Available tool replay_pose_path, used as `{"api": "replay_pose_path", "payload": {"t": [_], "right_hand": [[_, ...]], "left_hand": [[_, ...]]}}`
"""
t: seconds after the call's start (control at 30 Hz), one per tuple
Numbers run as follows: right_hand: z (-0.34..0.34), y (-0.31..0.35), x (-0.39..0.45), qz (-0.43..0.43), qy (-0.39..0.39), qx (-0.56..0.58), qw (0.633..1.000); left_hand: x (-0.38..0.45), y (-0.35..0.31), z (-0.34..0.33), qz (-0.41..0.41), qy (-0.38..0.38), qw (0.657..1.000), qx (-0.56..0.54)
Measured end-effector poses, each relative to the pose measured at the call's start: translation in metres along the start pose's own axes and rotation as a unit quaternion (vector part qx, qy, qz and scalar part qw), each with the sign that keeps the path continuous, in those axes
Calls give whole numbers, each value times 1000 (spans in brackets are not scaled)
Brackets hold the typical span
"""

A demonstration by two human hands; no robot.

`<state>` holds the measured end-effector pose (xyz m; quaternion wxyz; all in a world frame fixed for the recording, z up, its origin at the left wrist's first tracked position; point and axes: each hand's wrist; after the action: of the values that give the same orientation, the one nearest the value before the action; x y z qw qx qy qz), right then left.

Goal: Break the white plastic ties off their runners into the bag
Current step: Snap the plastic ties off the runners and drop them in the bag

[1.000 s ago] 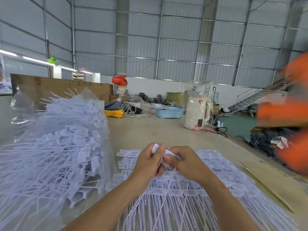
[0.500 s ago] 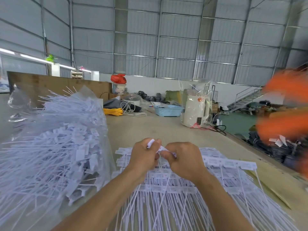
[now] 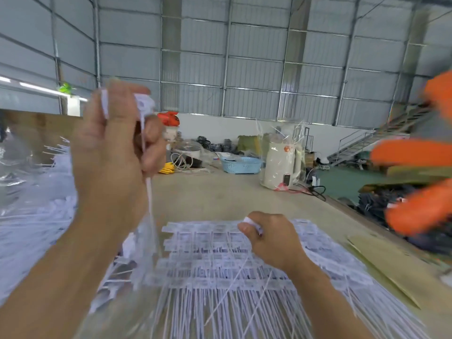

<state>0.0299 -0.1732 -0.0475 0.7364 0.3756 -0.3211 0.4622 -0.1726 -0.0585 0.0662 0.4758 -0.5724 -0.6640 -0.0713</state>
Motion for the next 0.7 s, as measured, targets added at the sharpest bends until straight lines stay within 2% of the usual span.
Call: {"api": "replay_pose_path", "payload": {"t": [0.07,0.13,0.17,0.27,0.33,0.47,0.57,0.63,0.7], "right_hand": [[0,2,1,1,8,2,1000],[-1,3,1,10,26,2,1000],[-1,4,1,14,29,-1,999],[-1,5,2,18,20,-7,1000],[-2,5,1,20,21,-7,1000],[-5,4,0,11,24,-1,1000],[-5,3,0,-3,20,13,1000],[-6,3,0,-10,23,19,1000],[-6,3,0,-24,29,31,999]], "left_hand": [[23,-7,27,-77,22,988,133],[41,8,63,-102,24,951,290],[47,21,84,-97,26,921,377],[53,59,151,-94,49,787,608],[52,77,177,-134,79,731,664],[48,95,189,-204,145,657,711],[37,94,184,-248,157,591,751],[32,90,181,-229,182,538,790],[25,79,169,-153,147,503,838]]}}
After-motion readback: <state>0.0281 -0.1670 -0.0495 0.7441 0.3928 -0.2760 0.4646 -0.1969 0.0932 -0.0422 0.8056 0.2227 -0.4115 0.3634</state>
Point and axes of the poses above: each hand's wrist, its own x-axis towards the middle knuckle, its own z-axis out of the back of the hand, y = z × x, and after that the axes turned 14 degrees about -y, right-handed
